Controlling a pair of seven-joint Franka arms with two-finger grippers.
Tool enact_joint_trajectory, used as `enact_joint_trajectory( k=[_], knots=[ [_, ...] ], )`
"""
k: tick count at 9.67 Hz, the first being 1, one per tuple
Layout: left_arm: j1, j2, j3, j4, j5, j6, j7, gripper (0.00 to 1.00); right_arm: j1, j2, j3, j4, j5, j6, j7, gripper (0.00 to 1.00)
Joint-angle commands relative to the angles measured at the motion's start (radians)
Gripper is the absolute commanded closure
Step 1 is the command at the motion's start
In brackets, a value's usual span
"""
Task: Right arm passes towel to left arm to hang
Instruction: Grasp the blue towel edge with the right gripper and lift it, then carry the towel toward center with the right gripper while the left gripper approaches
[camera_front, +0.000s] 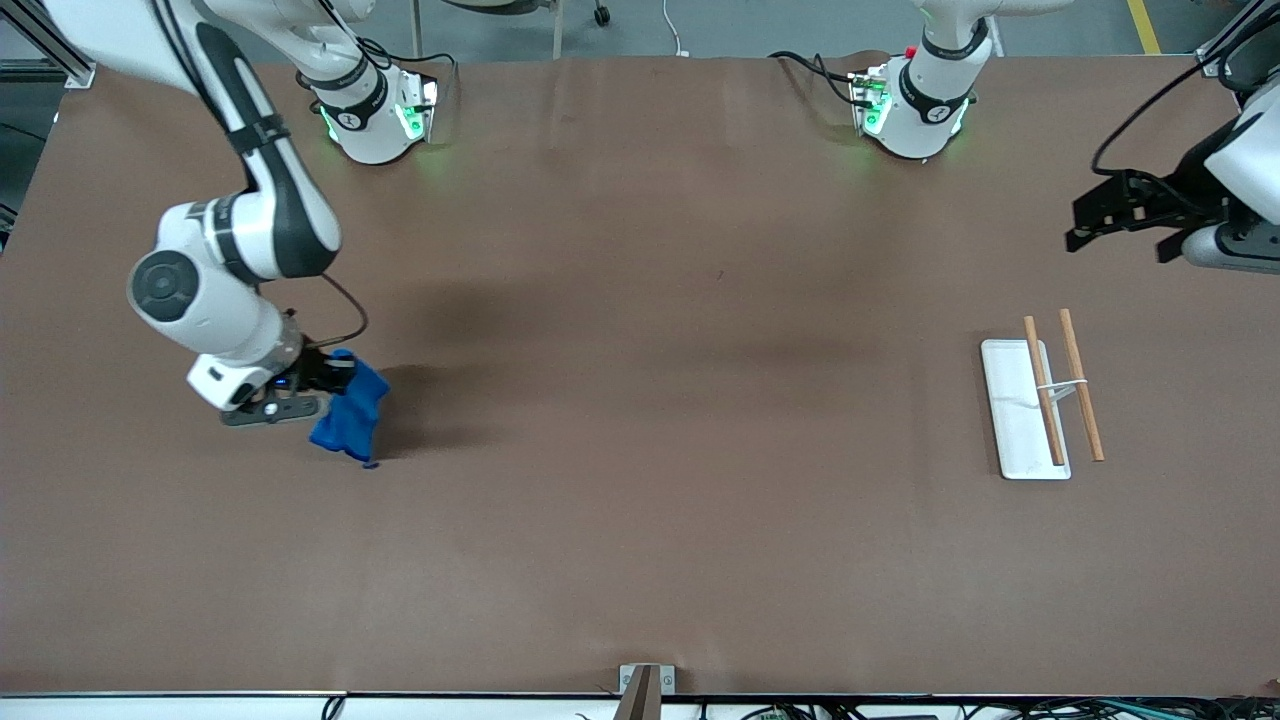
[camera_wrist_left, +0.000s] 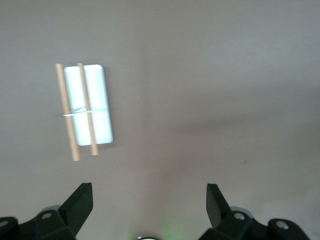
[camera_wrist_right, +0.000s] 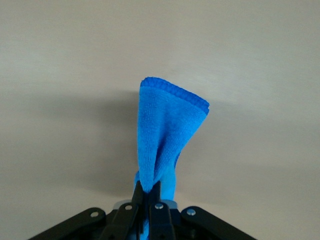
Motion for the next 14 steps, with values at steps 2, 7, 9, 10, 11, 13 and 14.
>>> enact_joint_trajectory(
  k=[2, 7, 9, 10, 11, 13, 14],
  knots=[
    [0.014, -0.009, 0.002, -0.096, -0.213, -0.034, 0.022, 0.00, -0.010, -0.003, 0.163, 0.052, 0.286, 0.016, -0.005, 1.00],
    [0.018, -0.006, 0.000, -0.325, -0.601, -0.113, 0.146, 0.00, 0.050, 0.092, 0.421, 0.223, 0.809, 0.170, 0.000, 1.00],
    [0.021, -0.004, 0.003, -0.481, -0.802, -0.113, 0.263, 0.00, 0.106, 0.146, 0.446, 0.314, 0.982, 0.178, -0.008, 1.00],
    [0.037, -0.001, 0.003, -0.563, -0.897, -0.113, 0.323, 0.00, 0.116, 0.154, 0.473, 0.351, 1.073, 0.179, -0.008, 1.00],
    [0.037, 0.005, 0.002, -0.596, -0.916, -0.109, 0.353, 0.00, 0.117, 0.154, 0.490, 0.371, 1.175, 0.178, -0.008, 1.00],
    [0.051, 0.003, 0.003, -0.700, -1.064, -0.097, 0.430, 0.01, 0.125, 0.154, 0.524, 0.389, 1.364, 0.179, -0.067, 1.00],
    [0.053, 0.002, 0.003, -0.744, -1.130, -0.078, 0.471, 0.01, 0.125, 0.154, 0.538, 0.389, 1.476, 0.179, -0.138, 1.00]
  ],
)
